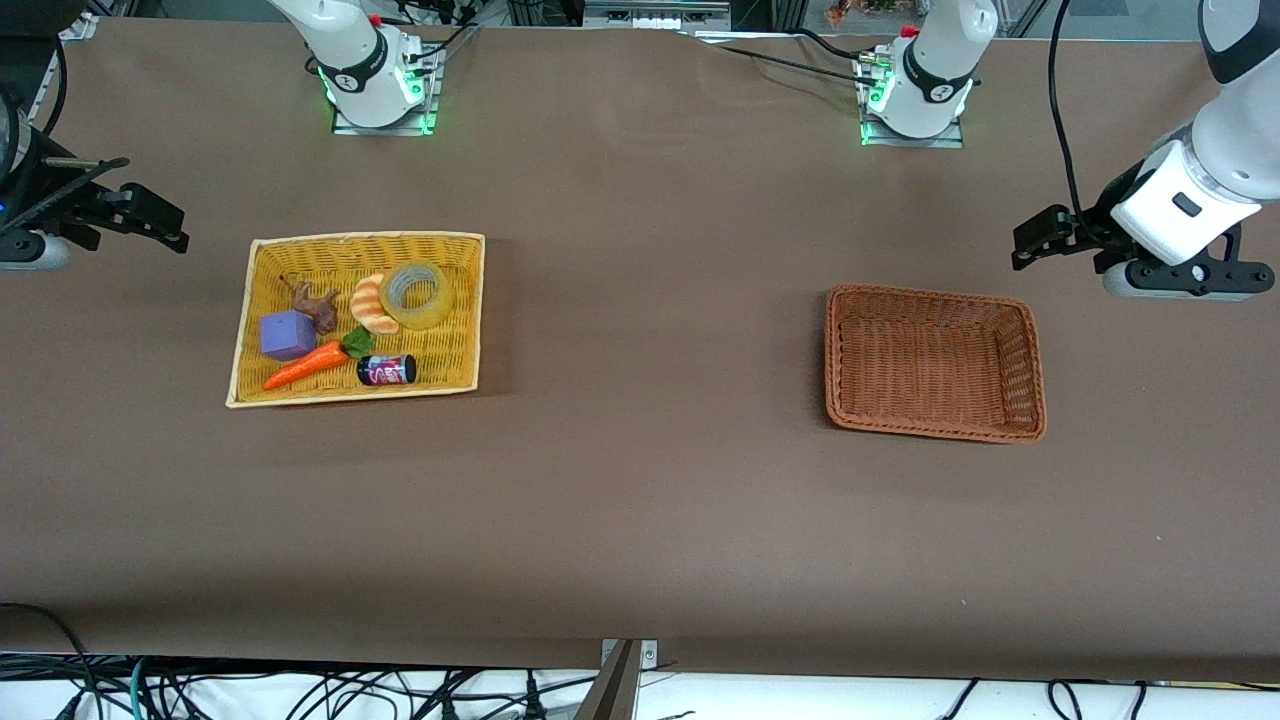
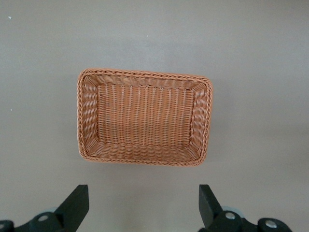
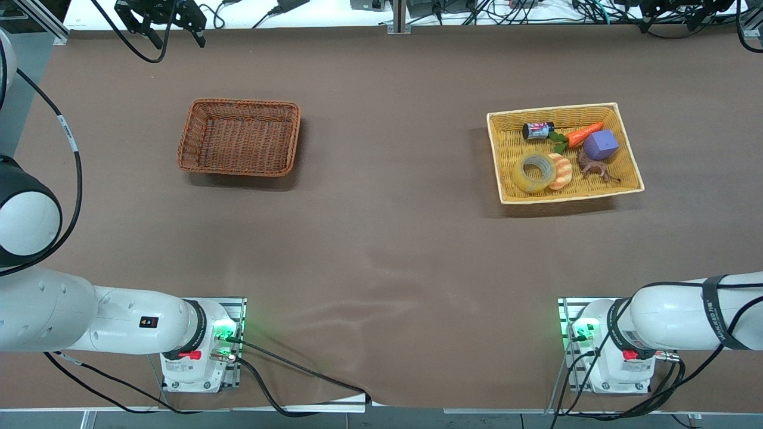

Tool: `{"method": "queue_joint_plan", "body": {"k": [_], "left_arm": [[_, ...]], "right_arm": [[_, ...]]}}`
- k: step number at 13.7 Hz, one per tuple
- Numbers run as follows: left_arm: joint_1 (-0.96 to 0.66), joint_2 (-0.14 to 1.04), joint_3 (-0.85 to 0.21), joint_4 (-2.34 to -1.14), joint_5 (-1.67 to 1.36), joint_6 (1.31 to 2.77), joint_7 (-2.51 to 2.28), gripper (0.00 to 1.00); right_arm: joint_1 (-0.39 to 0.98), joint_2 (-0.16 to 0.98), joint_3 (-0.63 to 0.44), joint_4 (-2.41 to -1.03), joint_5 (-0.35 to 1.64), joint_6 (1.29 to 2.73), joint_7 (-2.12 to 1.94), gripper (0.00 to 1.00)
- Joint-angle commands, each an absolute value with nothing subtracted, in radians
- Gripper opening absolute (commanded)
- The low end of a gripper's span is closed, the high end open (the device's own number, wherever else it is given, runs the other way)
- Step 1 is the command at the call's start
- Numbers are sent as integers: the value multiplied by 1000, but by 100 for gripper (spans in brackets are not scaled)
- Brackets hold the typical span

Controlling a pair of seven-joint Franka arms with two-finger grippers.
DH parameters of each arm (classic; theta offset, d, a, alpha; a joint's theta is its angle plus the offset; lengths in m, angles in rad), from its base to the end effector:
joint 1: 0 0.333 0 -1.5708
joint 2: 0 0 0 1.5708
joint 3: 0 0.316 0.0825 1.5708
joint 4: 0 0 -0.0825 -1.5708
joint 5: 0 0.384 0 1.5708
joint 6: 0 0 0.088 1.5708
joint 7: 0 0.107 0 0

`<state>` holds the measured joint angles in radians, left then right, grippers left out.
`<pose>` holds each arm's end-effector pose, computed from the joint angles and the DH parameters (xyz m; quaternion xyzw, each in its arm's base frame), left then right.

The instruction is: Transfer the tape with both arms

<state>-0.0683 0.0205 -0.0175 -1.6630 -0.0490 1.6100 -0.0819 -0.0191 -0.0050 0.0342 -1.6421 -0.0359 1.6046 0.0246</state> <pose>0.5572 -0.0529 0.5730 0.9990 -0.0001 -0.0387 0.0214 0.5540 0.0047 0.5965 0.9997 -0.0039 -0.0159 0.0183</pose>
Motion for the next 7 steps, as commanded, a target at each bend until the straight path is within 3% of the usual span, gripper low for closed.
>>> {"method": "queue_joint_plan", "body": {"k": [1,7], "left_arm": [[-71,35,-15,-1629,-61,1589,-60,100],[-71,35,-15,-1629,-61,1589,-60,100]], "right_arm": [[-38,5,48,-1618,-25,1595,8,100],[-48,5,48,-1618,-23,1597,9,100]]}}
